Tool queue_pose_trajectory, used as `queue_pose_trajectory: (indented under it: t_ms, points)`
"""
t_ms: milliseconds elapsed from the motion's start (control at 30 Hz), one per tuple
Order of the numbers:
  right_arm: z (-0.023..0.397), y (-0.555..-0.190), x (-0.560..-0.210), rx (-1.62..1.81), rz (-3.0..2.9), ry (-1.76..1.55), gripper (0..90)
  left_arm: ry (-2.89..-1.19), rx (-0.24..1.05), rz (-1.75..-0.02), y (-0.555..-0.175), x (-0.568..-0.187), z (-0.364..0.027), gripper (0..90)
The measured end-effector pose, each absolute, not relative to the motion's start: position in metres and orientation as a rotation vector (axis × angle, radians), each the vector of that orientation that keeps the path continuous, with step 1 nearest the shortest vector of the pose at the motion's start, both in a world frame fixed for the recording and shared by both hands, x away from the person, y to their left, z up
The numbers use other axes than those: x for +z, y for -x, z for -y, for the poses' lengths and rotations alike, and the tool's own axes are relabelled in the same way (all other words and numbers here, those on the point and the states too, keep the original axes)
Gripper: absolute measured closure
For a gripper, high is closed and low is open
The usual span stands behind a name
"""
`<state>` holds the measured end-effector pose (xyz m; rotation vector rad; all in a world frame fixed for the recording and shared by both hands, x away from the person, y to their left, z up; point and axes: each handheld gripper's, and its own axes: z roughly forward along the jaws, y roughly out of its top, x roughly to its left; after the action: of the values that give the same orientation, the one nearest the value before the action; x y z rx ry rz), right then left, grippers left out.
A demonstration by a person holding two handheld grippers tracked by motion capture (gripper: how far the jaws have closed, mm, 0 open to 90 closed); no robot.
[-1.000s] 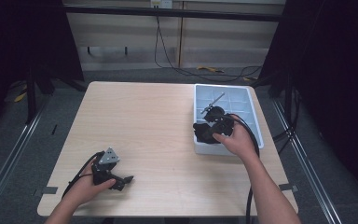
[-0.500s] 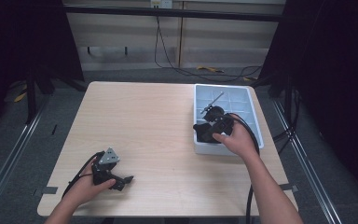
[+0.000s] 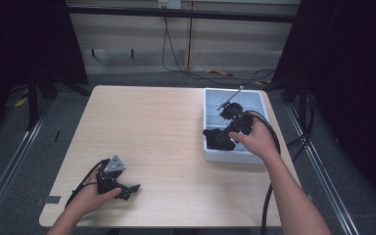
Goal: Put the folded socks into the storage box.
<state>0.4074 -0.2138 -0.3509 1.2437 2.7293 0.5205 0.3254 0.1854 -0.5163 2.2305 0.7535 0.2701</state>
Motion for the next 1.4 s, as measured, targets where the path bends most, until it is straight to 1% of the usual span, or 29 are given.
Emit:
queue_pose_trajectory:
  t_ms: [67,133,200,400,900,1133,1400]
  points:
    - [0.215,-0.409,-0.347,0.526,-2.728,-1.255,65.0,-2.23,0.27,-0.754,-0.325,-0.516,-0.185,0.0]
    - [0.215,-0.41,-0.345,0.507,-2.733,-1.257,69.8,-2.23,0.27,-0.754,-0.325,-0.516,-0.185,0.0]
    - [0.215,-0.412,-0.344,0.504,-2.736,-1.276,76.6,-2.231,0.27,-0.754,-0.325,-0.516,-0.185,0.0]
    - [0.21,-0.418,-0.345,0.445,-2.751,-1.309,89.9,-2.231,0.27,-0.753,-0.325,-0.516,-0.185,0.0]
    - [0.198,-0.43,-0.356,0.331,-2.767,-1.286,90.0,-2.234,0.27,-0.749,-0.325,-0.516,-0.185,0.0]
    - [0.199,-0.433,-0.374,0.297,-2.784,-1.3,90.0,-2.233,0.267,-0.748,-0.325,-0.516,-0.185,0.0]
    - [0.202,-0.429,-0.395,0.275,-2.824,-1.311,90.0,-2.229,0.262,-0.751,-0.324,-0.516,-0.185,0.0]
